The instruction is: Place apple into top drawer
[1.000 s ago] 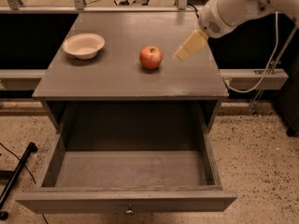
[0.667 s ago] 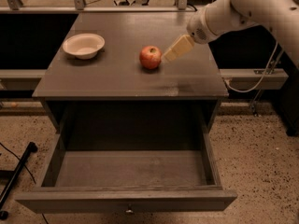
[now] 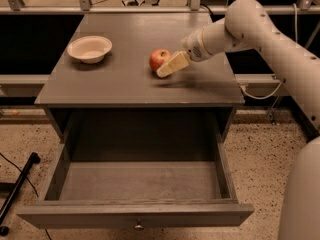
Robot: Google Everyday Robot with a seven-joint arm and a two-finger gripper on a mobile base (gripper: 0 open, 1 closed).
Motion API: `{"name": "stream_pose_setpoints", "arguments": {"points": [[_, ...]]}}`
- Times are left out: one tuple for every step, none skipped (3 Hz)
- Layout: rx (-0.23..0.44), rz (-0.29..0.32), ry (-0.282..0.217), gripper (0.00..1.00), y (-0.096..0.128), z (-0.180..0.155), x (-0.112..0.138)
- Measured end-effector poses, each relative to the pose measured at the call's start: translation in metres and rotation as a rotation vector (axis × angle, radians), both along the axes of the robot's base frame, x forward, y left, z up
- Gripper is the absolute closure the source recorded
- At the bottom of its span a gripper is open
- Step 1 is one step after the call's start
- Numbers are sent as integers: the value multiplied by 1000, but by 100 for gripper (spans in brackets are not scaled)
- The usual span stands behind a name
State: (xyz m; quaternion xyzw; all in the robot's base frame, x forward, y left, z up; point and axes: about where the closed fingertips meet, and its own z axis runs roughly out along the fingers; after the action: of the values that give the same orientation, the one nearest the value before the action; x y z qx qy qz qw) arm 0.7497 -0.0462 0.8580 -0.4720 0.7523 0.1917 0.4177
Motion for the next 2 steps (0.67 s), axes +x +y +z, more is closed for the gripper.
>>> {"name": "stream_pose_setpoints", "arguments": {"points": [[0,5,5,25,3,-4,0],[0,8,8,48,5,-6,0]]}}
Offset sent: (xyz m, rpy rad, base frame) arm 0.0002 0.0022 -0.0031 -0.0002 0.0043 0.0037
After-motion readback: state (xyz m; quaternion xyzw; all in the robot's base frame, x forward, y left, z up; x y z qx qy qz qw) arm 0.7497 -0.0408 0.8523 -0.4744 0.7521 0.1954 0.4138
